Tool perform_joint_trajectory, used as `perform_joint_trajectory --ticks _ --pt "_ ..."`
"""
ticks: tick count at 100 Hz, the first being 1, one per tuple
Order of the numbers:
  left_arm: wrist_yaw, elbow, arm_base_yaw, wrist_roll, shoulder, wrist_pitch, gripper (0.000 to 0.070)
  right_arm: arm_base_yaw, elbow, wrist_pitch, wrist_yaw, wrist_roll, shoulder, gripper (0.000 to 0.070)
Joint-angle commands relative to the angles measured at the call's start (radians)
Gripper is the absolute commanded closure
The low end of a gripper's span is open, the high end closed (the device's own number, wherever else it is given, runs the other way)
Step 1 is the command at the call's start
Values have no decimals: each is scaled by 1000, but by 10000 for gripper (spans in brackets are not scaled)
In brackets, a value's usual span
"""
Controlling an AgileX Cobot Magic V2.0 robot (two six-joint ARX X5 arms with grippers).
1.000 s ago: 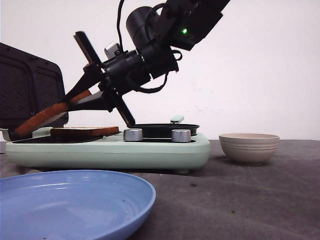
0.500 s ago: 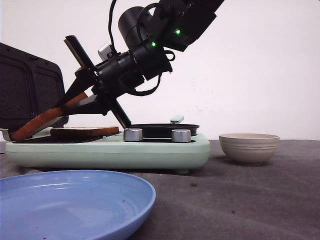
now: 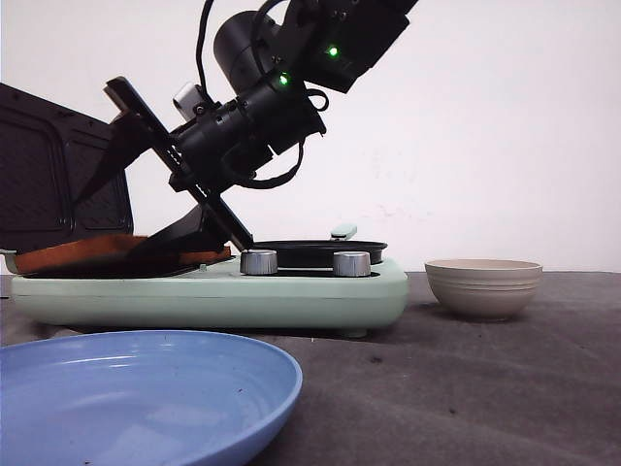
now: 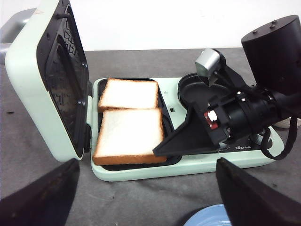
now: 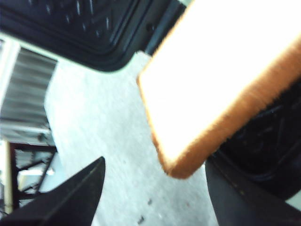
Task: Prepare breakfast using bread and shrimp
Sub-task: 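Lower the bread into the nearer tray and open the right gripper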
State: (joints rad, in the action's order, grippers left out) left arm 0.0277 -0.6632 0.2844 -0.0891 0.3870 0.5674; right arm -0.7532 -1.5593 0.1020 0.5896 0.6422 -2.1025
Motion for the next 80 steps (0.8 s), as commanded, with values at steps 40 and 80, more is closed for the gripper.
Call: perform_joint_trajectory --ticks 40,80 --pt "-3 -8 3 5 3 -15 184 23 -10 122 -172 -120 34 277" --pt "-3 -8 3 5 3 -13 184 45 -10 139 -171 -155 116 278"
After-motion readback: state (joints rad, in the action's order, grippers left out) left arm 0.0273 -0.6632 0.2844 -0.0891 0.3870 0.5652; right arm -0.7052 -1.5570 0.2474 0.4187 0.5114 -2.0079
